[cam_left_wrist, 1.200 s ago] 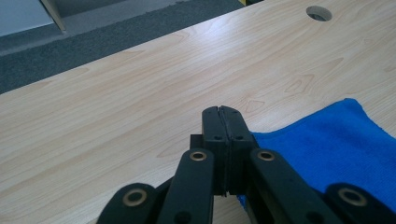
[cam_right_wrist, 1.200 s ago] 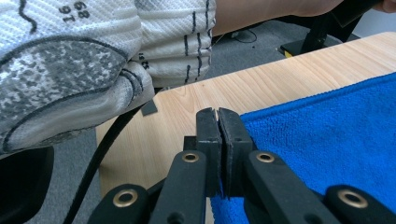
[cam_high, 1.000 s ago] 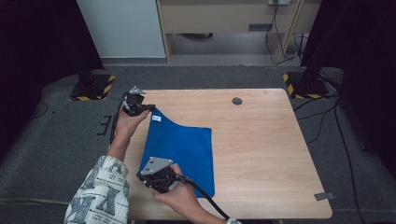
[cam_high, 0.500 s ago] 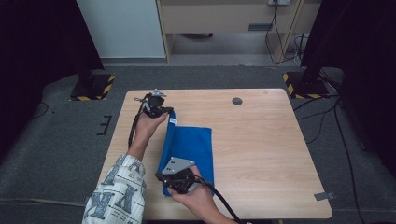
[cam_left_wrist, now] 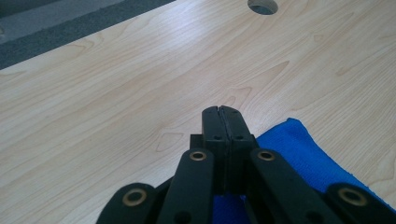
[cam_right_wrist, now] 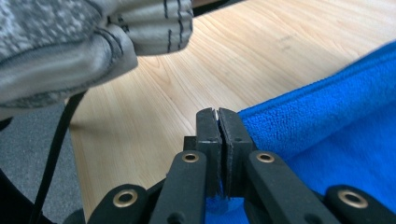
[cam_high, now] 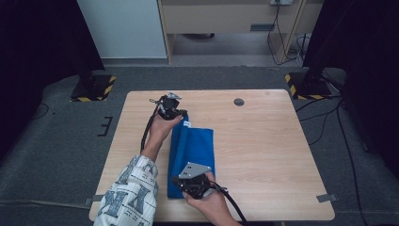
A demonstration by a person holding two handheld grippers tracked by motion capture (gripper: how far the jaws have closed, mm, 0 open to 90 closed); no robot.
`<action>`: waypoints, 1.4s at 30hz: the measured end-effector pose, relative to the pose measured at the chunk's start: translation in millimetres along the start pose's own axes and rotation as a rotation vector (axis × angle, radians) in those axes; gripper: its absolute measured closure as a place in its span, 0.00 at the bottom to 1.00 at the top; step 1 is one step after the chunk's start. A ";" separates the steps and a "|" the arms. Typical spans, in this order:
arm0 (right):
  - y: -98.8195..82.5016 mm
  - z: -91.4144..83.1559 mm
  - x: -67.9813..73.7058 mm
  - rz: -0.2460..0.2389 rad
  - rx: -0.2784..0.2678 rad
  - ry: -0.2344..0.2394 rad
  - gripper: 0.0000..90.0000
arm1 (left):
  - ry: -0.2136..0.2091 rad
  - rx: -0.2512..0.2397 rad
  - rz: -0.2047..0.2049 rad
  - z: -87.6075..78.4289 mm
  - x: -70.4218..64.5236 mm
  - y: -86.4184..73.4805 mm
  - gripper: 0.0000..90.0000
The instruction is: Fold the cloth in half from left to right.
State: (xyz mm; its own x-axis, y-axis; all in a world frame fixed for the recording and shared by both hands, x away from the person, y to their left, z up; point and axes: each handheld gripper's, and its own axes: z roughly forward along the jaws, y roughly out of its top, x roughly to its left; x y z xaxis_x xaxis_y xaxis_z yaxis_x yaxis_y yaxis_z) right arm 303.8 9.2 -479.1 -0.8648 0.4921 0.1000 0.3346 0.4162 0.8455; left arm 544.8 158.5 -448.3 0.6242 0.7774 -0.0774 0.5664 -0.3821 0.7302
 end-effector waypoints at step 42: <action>-35.6 -31.9 -16.2 0.028 0.051 -0.041 0.98 | -0.055 0.050 0.017 37.7 -34.7 -5.7 0.99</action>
State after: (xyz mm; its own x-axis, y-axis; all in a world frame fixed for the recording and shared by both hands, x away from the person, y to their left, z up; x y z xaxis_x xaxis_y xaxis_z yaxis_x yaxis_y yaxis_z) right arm 294.0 -38.0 -494.1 -0.8391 0.5346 0.1004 0.3779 0.4402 0.8145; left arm 540.2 114.8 -475.4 0.6618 0.7426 -0.1032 0.5805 -0.4204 0.6973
